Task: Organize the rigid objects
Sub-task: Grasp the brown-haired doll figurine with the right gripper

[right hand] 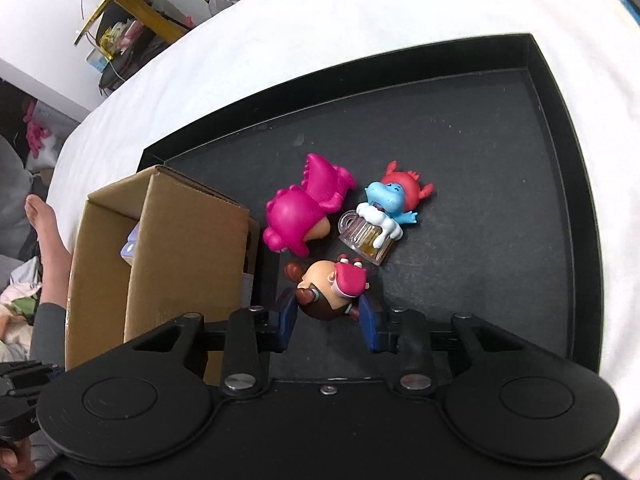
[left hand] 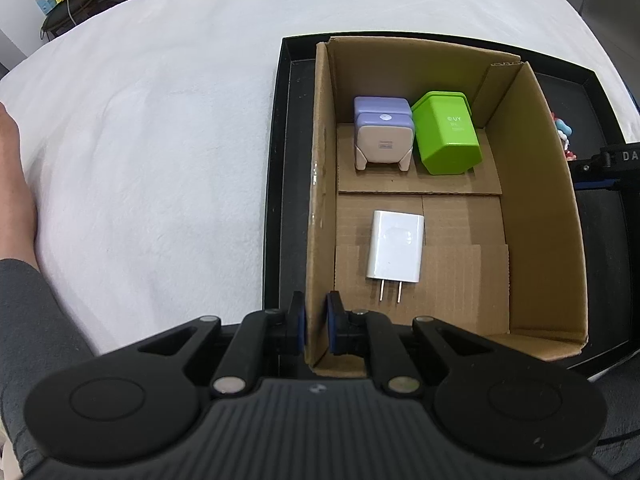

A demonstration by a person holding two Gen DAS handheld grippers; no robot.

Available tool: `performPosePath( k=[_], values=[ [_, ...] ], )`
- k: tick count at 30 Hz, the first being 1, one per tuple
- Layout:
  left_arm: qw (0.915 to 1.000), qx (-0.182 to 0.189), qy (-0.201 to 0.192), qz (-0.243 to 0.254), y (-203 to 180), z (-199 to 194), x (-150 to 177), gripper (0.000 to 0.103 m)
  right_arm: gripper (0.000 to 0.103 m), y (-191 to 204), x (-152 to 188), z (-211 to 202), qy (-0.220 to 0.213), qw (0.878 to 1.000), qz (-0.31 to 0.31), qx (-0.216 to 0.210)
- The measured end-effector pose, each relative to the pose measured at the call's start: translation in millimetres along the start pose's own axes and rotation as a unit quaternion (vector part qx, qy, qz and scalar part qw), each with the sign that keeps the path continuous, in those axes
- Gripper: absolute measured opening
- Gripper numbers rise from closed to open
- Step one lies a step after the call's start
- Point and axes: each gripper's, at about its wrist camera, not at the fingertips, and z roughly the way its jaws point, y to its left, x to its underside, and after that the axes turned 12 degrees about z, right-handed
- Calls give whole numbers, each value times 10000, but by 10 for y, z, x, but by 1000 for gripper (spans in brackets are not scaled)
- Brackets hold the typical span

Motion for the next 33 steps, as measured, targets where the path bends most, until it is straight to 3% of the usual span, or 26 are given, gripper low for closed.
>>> performPosePath(
  k=[1,3,5,21,24,26,33],
  values=[
    [10000,-4,1,12,0,0,3,10,33,-1,5,-24,-5,10000,3,-9],
    [10000,-10,1,28,-5,-4,1,10,17,3,16,-75,-24,10000,-3,-7],
    [10000,-12,2,20,-6,-5,0,9,11,-8,22,-128,-17,10000,33,-6],
    [10000,-16,-15,-6,-3,-4,5,10,11,-58,84,-188,-15,9998,80,205],
    [10000,-10,-27,6,-4,0,5,10,17,-56,56,-213,-41,9999,117,97],
    [10000,-14,-26,13,-2,-2,8,10,35,-42,26,-219,-80,9999,152,12],
    [10000,19,-18,16,11,-4,4,10,50,10,-31,-67,-80,9996,185,204]
  ],
)
